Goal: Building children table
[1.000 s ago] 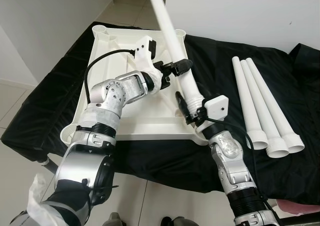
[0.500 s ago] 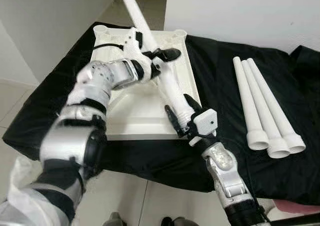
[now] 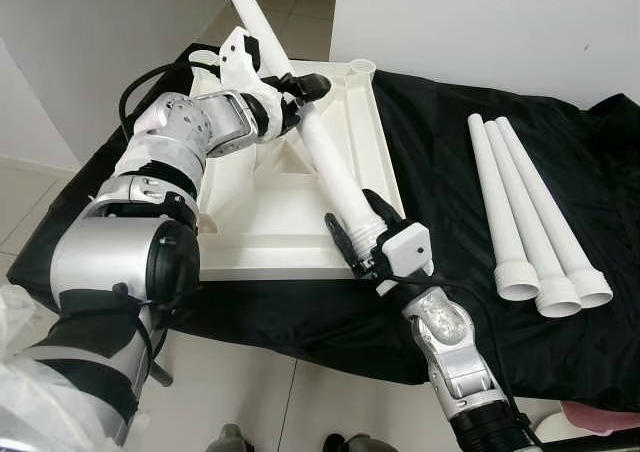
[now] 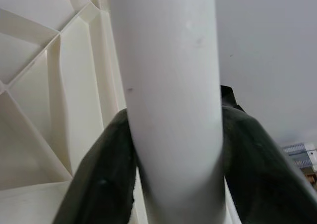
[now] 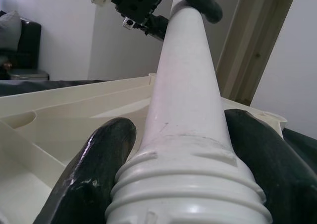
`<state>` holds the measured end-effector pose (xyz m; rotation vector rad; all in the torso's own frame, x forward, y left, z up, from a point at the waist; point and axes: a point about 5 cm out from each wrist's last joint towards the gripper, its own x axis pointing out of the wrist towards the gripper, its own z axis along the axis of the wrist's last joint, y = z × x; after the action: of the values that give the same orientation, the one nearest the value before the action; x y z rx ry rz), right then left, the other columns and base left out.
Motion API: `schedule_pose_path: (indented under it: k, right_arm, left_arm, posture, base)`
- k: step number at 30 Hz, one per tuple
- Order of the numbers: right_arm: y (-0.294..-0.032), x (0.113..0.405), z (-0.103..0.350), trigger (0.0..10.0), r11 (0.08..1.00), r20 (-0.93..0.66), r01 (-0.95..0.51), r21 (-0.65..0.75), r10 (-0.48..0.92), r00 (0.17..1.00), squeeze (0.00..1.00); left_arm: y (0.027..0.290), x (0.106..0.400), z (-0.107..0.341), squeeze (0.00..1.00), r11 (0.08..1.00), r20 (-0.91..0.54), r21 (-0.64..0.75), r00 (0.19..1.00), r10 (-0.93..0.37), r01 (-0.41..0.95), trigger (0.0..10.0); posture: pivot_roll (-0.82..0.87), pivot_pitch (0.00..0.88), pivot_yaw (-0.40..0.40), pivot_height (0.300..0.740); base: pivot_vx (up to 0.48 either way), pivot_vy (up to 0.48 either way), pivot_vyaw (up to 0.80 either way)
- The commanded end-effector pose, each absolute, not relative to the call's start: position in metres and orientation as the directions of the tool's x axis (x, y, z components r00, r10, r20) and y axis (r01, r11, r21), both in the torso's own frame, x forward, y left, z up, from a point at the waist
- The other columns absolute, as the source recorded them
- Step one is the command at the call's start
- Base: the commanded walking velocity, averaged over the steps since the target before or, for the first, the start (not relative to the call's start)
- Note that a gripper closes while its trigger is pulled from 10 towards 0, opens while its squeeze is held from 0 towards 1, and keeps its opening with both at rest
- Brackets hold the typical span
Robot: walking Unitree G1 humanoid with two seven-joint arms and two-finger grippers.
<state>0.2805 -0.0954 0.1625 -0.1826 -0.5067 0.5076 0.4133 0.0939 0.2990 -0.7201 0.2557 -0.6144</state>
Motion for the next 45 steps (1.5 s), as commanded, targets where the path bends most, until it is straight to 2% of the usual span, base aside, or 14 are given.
schedule_pose_path:
  k: [1,8,9,14,15,16,17,24,27,28,29,32,40,45]
  right_arm:
    - [-0.097,0.281,0.162,10.0,0.864,0.413,-0.424,-0.272,0.502,0.76,0.0]
    - [-0.098,0.283,0.163,10.0,0.879,0.42,-0.421,-0.223,0.477,0.772,0.0]
    - [-0.099,0.284,0.163,10.0,0.883,0.424,-0.424,-0.2,0.468,0.775,1.0]
    - [-0.102,0.287,0.165,10.0,0.894,0.435,-0.418,-0.159,0.444,0.784,1.0]
    - [-0.103,0.287,0.166,10.0,0.901,0.441,-0.413,-0.136,0.428,0.789,1.0]
    - [-0.103,0.287,0.166,10.0,0.901,0.441,-0.413,-0.136,0.428,0.789,1.0]
    - [-0.105,0.289,0.167,10.0,0.908,0.448,-0.406,-0.102,0.406,0.797,1.0]
    - [-0.111,0.292,0.171,10.0,0.92,0.449,-0.392,0.013,0.345,0.824,1.0]
    - [-0.111,0.297,0.17,10.0,0.928,0.405,-0.369,0.045,0.32,0.856,1.0]
    - [-0.111,0.299,0.169,10.0,0.93,0.392,-0.363,0.051,0.316,0.864,0.84]
    - [-0.111,0.3,0.169,10.0,0.931,0.371,-0.359,0.062,0.313,0.874,0.0]
    - [-0.11,0.304,0.169,10.0,0.936,0.329,-0.344,0.077,0.301,0.895,0.0]
    - [-0.11,0.304,0.173,10.0,0.93,0.317,-0.36,0.071,0.321,0.892,0.0]
    - [-0.109,0.307,0.183,10.0,0.93,0.312,-0.368,0.015,0.345,0.885,0.0]
  left_arm:
    - [0.088,0.411,0.311,0.0,0.509,0.086,-0.664,0.732,-0.676,0.547,0.0]
    - [0.09,0.412,0.315,0.0,0.508,0.098,-0.665,0.739,-0.667,0.547,0.0]
    - [0.09,0.412,0.318,0.0,0.504,0.108,-0.664,0.738,-0.666,0.552,0.0]
    - [0.089,0.411,0.33,0.0,0.485,0.158,-0.645,0.724,-0.672,0.591,0.0]
    - [0.089,0.41,0.336,0.0,0.484,0.182,-0.615,0.709,-0.681,0.622,7.4]
    - [0.089,0.41,0.336,0.0,0.484,0.182,-0.615,0.709,-0.681,0.622,7.4]
    - [0.088,0.409,0.342,0.0,0.478,0.203,-0.596,0.697,-0.688,0.645,10.0]
    - [0.094,0.408,0.367,0.0,0.509,0.291,-0.502,0.69,-0.663,0.7,10.0]
    - [0.095,0.408,0.376,0.0,0.566,0.324,-0.425,0.703,-0.634,0.706,10.0]
    - [0.095,0.408,0.379,0.0,0.594,0.337,-0.396,0.712,-0.616,0.701,10.0]
    - [0.095,0.408,0.38,0.0,0.617,0.344,-0.365,0.717,-0.607,0.697,10.0]
    - [0.092,0.406,0.386,0.0,0.685,0.378,-0.251,0.72,-0.581,0.684,10.0]
    - [0.084,0.401,0.389,0.0,0.722,0.412,-0.136,0.701,-0.582,0.679,10.0]
    - [0.069,0.394,0.385,0.0,0.742,0.443,-0.006,0.667,-0.599,0.67,10.0]
  posture:
    - [-0.04,0.075,0.001,0.74]
    - [-0.03,0.071,-0.001,0.74]
    - [-0.03,0.07,0.0,0.74]
    - [-0.03,0.065,-0.001,0.74]
    - [-0.03,0.066,0.0,0.74]
    - [-0.03,0.066,0.0,0.74]
    - [-0.03,0.065,-0.001,0.74]
    - [-0.03,0.069,-0.004,0.74]
    - [-0.03,0.07,-0.005,0.74]
    - [-0.03,0.07,-0.005,0.74]
    - [-0.02,0.072,-0.008,0.74]
    - [-0.02,0.076,-0.012,0.74]
    - [-0.02,0.083,-0.016,0.74]
    - [-0.02,0.089,-0.018,0.74]
  base:
    - [0.0,0.0,0.0]
    - [0.0,0.0,0.0]
    - [0.0,0.0,0.0]
    - [0.0,0.0,0.0]
    - [0.0,0.0,0.0]
    - [0.0,0.0,0.0]
    - [0.0,0.0,0.0]
    - [0.0,0.0,0.0]
    - [0.0,0.0,0.0]
    - [0.0,0.0,0.0]
    - [0.0,0.0,0.0]
    - [0.0,0.0,0.0]
    - [0.0,0.0,0.0]
    - [0.0,0.0,0.0]
